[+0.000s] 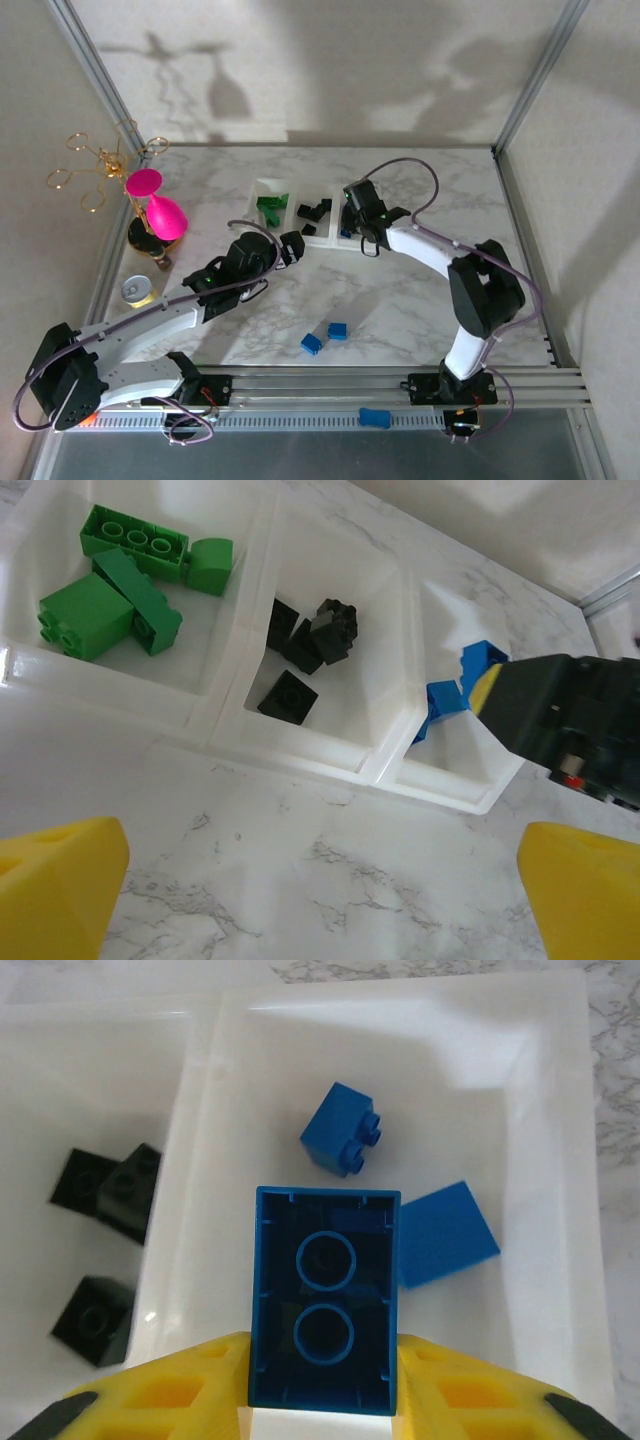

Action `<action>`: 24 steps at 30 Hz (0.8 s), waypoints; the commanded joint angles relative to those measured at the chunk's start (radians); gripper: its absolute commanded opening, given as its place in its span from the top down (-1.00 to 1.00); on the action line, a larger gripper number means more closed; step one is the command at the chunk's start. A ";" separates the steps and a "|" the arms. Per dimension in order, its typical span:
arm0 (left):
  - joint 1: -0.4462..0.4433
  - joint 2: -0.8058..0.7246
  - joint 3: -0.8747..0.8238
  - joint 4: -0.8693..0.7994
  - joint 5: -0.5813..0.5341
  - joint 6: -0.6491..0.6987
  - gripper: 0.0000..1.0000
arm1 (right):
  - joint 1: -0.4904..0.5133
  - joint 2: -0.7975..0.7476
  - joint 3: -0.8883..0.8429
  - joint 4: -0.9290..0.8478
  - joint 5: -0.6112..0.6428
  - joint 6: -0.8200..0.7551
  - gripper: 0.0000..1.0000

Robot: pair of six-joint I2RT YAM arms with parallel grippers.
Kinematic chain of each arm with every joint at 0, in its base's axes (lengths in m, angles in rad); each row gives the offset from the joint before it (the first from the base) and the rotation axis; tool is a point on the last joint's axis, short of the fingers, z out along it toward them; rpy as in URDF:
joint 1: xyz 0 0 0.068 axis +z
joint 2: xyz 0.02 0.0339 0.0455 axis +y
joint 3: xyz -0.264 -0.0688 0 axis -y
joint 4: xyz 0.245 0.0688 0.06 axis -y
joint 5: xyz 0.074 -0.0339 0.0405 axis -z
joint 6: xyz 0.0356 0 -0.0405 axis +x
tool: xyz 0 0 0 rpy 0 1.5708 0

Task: Sort the legos into containers by color
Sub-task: Place the lego in the container, then pick up the lego from the bottom-center of the table.

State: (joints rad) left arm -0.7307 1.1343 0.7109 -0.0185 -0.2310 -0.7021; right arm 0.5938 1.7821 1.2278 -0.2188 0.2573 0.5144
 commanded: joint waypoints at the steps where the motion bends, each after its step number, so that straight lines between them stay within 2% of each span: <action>1: 0.016 0.001 0.027 0.025 0.010 0.020 -0.99 | -0.021 0.071 0.078 0.016 -0.014 -0.068 0.24; 6: 0.024 -0.003 0.023 0.023 0.012 0.019 -0.99 | -0.041 0.143 0.149 0.000 -0.007 -0.085 0.11; 11: 0.026 -0.016 0.024 0.013 0.007 0.024 -0.99 | -0.041 0.105 0.147 -0.002 -0.016 -0.091 0.01; 17: 0.025 -0.052 0.027 -0.012 0.021 0.020 -0.99 | -0.023 -0.022 0.061 -0.017 -0.066 -0.092 -0.01; 24: 0.002 -0.137 -0.034 -0.044 0.052 -0.028 -0.99 | 0.063 -0.230 -0.134 -0.072 -0.076 -0.070 -0.09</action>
State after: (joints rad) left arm -0.7193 1.0325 0.7044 -0.0273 -0.2031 -0.7074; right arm 0.6170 1.6176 1.1603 -0.2379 0.1959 0.4339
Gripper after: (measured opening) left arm 0.995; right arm 0.541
